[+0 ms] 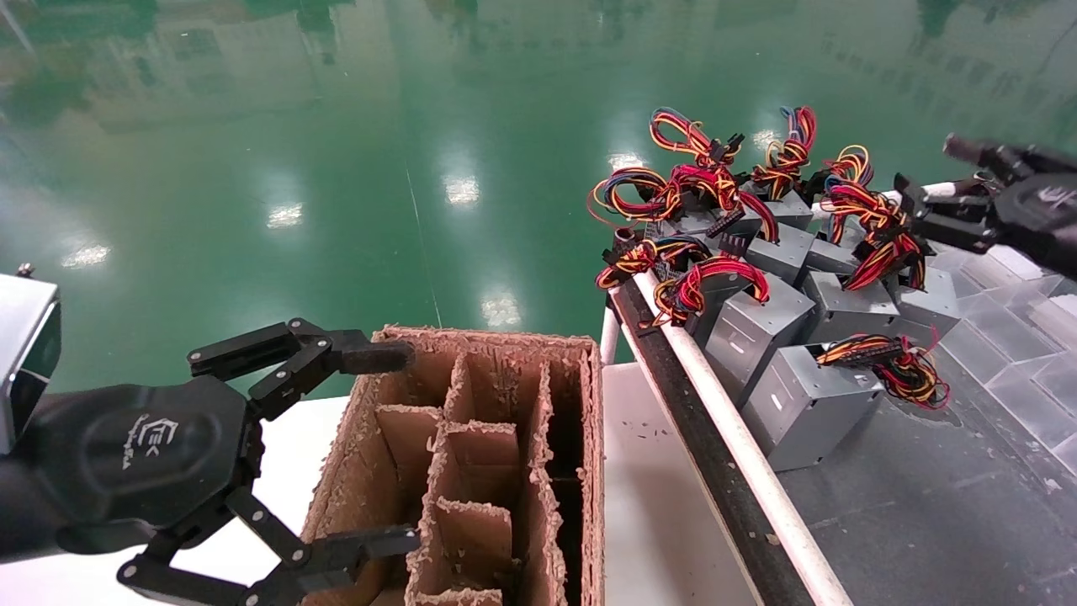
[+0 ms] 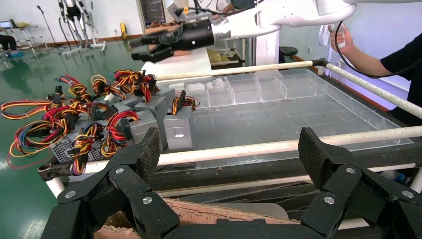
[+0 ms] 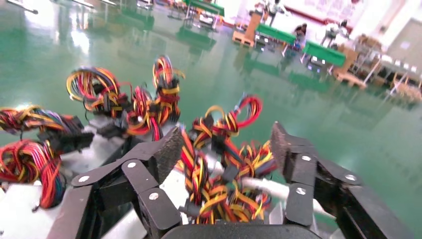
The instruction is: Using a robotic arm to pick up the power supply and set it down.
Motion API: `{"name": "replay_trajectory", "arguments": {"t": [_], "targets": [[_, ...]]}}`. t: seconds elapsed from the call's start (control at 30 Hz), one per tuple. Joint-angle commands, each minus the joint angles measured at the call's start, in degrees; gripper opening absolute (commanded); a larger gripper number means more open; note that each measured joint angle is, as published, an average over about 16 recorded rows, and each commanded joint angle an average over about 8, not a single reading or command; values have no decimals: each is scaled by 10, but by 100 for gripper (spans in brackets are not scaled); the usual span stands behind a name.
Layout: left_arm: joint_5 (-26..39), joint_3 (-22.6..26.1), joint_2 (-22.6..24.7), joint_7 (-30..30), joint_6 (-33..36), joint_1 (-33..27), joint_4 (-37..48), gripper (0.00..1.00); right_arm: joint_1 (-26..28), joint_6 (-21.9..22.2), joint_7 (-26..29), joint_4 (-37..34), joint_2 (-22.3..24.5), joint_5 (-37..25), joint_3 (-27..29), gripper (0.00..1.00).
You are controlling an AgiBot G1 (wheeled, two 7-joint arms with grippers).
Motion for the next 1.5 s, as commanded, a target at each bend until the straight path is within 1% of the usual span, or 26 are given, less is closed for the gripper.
{"name": "replay_trajectory", "arguments": {"t": [0.03, 0.17, 0.33, 0.43, 0.53, 1.5], "targets": [[0, 0, 0, 0, 0, 0, 0, 100, 7, -6, -6, 1, 2, -2, -1, 100], [0, 0, 0, 0, 0, 0, 0, 100, 22, -23, -10, 14, 10, 9, 9, 100], [0, 0, 0, 0, 0, 0, 0, 100, 42, -58, -18, 41, 19, 22, 21, 100], [0, 0, 0, 0, 0, 0, 0, 100, 50, -75, -19, 59, 23, 18, 29, 100], [0, 0, 0, 0, 0, 0, 0, 100, 46, -85, -8, 81, 26, 1, 47, 100], [-1, 1, 0, 1, 0, 0, 1, 100, -137, -142, 207, 366, 52, -280, 380, 100]]}}
